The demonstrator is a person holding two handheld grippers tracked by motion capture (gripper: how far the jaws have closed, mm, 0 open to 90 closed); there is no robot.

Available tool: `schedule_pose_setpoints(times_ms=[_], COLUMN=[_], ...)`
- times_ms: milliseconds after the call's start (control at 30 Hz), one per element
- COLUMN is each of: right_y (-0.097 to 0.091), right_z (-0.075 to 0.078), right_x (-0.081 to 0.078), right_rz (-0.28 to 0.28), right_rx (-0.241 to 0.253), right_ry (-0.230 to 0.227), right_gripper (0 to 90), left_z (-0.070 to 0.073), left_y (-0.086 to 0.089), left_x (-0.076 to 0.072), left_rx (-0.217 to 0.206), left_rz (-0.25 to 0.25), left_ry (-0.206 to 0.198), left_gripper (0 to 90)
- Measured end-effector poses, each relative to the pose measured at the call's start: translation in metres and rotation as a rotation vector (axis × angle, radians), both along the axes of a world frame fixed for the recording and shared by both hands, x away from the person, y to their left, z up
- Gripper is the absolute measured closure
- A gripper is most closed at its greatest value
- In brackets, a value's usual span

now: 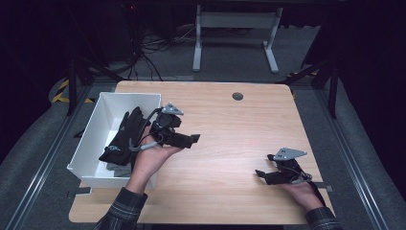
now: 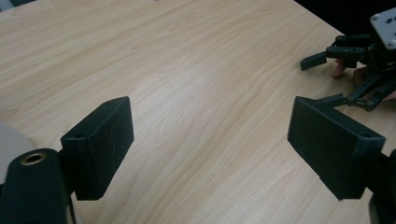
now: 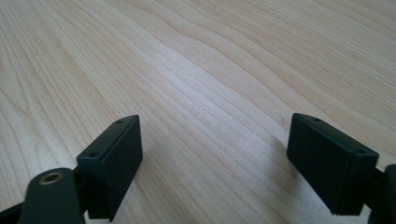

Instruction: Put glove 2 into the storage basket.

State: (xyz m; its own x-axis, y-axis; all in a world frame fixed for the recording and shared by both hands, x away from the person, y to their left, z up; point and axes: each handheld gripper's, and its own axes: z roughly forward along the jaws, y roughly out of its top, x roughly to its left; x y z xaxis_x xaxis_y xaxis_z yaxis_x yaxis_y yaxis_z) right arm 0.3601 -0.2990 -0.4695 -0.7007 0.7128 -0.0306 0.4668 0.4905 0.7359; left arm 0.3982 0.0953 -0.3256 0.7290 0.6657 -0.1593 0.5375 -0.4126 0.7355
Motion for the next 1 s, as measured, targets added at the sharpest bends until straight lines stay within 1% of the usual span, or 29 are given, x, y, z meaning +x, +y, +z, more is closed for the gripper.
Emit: schedule_pose_setpoints(times_ms=[167,200,267,333,433,500,600,700,900,1000], right_y=[0.000,0.000,0.000,0.000,0.000,0.000,0.000,0.000,0.000,0.000], right_z=[0.000,0.000,0.000,0.000,0.000,0.000,0.000,0.000,0.000,0.000], right_x=[0.000,0.000,0.000,0.000,0.000,0.000,0.000,0.000,0.000,0.000], right_rz=[0.001,0.000,0.000,0.000,0.000,0.000,0.000,0.001,0.001,0.001], right_rx=[-0.001,0.000,-0.001,0.000,-0.001,0.000,0.000,0.000,-0.001,-0.001], right_ry=[-0.001,0.000,0.000,0.000,0.000,0.000,0.000,-0.001,-0.001,-0.001], right_gripper=[18.9,18.8,18.8,18.8,18.8,18.8,18.8,18.8,18.8,18.7], left_z=[-0.013,-0.013,-0.019,-0.024,-0.032,-0.040,-0.050,-0.063,-0.086,-0.099], left_y=[-0.017,-0.017,-0.025,-0.030,-0.036,-0.040,-0.045,-0.050,-0.056,-0.059], left_x=[-0.007,-0.007,-0.011,-0.014,-0.019,-0.022,-0.024,-0.027,-0.031,-0.033], left_rx=[0.006,0.006,0.011,0.019,0.018,0.013,0.017,0.031,0.045,0.069], left_rz=[-0.036,-0.036,-0.055,-0.065,-0.071,-0.078,-0.093,-0.104,-0.118,-0.120], left_ry=[0.001,0.001,-0.003,-0.006,-0.010,-0.012,-0.009,-0.004,-0.009,-0.009], left_gripper=[15.4,15.4,15.4,15.5,15.5,15.5,15.5,15.3,14.9,14.9])
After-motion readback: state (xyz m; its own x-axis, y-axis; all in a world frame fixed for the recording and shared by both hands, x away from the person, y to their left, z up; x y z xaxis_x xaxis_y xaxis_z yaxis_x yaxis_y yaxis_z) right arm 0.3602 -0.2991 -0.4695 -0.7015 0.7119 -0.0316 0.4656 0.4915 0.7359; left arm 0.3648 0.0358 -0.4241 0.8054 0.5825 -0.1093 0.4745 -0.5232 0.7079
